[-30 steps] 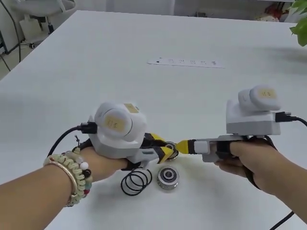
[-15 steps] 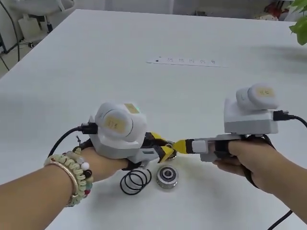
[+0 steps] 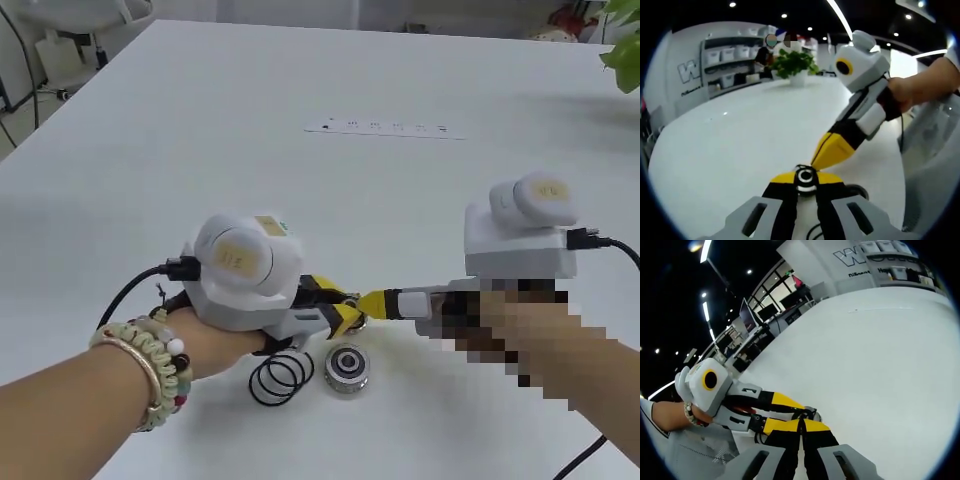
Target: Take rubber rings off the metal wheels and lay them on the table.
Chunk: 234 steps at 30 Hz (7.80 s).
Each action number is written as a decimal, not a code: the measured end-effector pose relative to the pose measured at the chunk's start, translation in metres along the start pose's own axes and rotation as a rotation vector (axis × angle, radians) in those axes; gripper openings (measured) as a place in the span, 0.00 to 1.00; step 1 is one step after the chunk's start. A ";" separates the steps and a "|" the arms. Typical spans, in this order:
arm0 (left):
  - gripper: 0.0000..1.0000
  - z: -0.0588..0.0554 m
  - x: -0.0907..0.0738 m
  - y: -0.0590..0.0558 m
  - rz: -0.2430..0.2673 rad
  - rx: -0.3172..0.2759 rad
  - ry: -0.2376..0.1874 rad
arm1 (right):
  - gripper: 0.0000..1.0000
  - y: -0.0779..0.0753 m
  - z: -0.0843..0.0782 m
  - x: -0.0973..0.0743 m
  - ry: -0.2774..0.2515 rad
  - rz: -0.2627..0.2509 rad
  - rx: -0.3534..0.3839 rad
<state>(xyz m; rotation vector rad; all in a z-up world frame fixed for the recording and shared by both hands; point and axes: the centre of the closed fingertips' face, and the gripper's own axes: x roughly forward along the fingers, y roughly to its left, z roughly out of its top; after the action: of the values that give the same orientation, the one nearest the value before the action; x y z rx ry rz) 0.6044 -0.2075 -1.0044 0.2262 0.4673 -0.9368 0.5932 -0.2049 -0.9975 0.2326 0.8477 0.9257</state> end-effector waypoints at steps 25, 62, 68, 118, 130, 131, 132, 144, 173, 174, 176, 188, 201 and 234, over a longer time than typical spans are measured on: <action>0.14 0.001 0.001 0.002 0.014 -0.013 -0.018 | 0.00 0.002 0.011 -0.001 -0.055 0.013 0.037; 0.42 0.109 -0.119 0.018 0.036 0.083 -0.152 | 0.00 0.007 0.027 -0.009 -0.095 0.012 0.033; 0.47 0.095 -0.152 0.008 0.066 0.126 -0.135 | 0.00 0.023 0.027 -0.005 -0.074 0.037 -0.036; 0.54 -0.019 -0.196 -0.015 0.145 -0.105 0.007 | 0.00 0.054 -0.006 0.019 0.079 0.063 -0.399; 0.55 -0.023 -0.198 -0.015 0.146 -0.111 0.012 | 0.00 0.068 -0.023 0.017 0.158 0.138 -0.395; 0.55 -0.023 -0.198 -0.015 0.147 -0.113 0.012 | 0.00 0.070 -0.024 0.017 0.166 0.144 -0.394; 0.55 -0.023 -0.198 -0.015 0.147 -0.113 0.011 | 0.00 0.071 -0.027 0.017 0.178 0.154 -0.391; 0.55 -0.026 -0.200 -0.014 0.155 -0.123 0.013 | 0.00 0.059 -0.031 0.019 0.200 0.102 -0.412; 0.55 -0.028 -0.198 -0.014 0.151 -0.128 0.014 | 0.08 0.040 -0.031 0.021 0.216 0.016 -0.465; 0.55 -0.028 -0.198 -0.014 0.151 -0.128 0.013 | 0.08 0.040 -0.031 0.021 0.216 0.016 -0.464; 0.55 -0.029 -0.198 -0.015 0.150 -0.128 0.015 | 0.08 0.041 -0.030 0.020 0.212 0.016 -0.463; 0.56 -0.028 -0.192 -0.021 0.125 -0.125 0.013 | 0.11 0.051 -0.017 0.010 0.161 0.034 -0.435; 0.58 -0.027 -0.187 -0.024 0.086 -0.108 0.022 | 0.24 0.080 0.006 -0.028 0.081 0.121 -0.499; 0.90 -0.035 -0.196 -0.019 0.116 -0.157 0.001 | 0.82 0.006 -0.035 -0.140 -0.116 -0.051 -0.373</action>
<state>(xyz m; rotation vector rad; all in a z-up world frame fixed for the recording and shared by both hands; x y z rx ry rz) 0.4811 -0.0640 -0.9409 0.1099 0.5204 -0.7824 0.5201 -0.3162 -0.9422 -0.0583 0.5587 0.9943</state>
